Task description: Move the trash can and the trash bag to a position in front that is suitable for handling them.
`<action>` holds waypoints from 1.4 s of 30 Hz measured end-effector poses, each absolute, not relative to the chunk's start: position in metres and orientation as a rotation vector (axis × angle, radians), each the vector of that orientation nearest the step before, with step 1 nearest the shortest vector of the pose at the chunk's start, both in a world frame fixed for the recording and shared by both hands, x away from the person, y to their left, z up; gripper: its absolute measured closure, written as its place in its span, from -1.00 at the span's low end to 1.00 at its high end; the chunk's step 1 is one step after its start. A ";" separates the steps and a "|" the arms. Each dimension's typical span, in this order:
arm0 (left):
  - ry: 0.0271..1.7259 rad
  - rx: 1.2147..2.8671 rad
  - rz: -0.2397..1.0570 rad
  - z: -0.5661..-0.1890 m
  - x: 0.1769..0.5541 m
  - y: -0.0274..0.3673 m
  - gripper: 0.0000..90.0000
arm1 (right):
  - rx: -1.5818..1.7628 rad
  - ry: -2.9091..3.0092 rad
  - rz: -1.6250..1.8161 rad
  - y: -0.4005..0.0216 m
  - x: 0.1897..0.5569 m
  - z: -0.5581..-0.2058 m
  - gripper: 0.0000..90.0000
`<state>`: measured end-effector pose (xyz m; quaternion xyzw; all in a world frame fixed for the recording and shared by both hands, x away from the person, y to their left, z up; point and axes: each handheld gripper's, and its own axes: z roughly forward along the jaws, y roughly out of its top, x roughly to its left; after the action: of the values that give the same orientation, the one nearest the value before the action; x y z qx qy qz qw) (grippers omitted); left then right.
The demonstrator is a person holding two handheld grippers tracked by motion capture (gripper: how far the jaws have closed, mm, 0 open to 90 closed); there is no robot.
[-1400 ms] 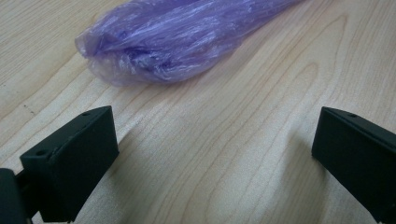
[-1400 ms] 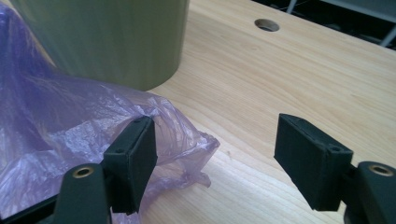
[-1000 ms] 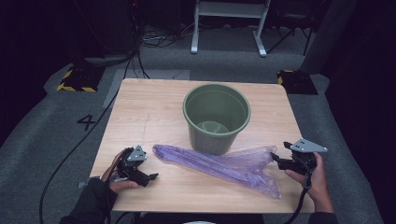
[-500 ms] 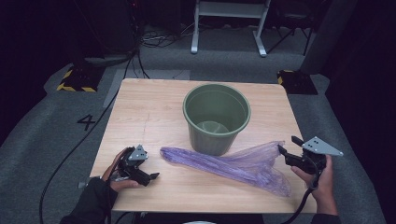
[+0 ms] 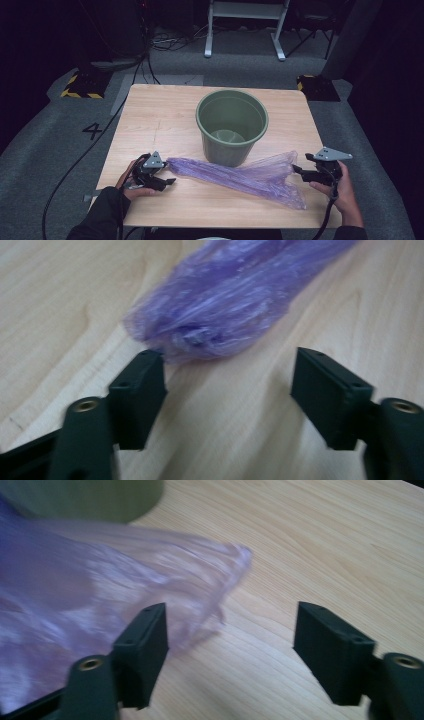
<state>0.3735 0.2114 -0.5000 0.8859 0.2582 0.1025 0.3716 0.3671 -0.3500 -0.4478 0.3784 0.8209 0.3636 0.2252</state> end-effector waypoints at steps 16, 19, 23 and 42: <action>0.679 2.250 0.317 -0.499 0.375 0.223 1.00 | 1.091 2.146 1.030 -0.377 0.359 -0.429 -0.44; 0.687 2.237 0.304 -0.500 0.374 0.227 0.99 | 1.158 2.088 1.020 -0.383 0.358 -0.428 -0.39; 0.683 2.242 0.323 -0.500 0.371 0.226 0.96 | 1.098 2.087 1.092 -0.370 0.347 -0.421 -0.39; 0.682 2.214 0.326 -0.503 0.369 0.226 0.56 | 0.927 2.404 0.956 -0.247 0.309 -0.479 0.55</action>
<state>0.3690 0.2262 -0.5026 0.8713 0.2684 0.1284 0.3903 0.3086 -0.2465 -0.4790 0.3307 0.8578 0.3414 0.1957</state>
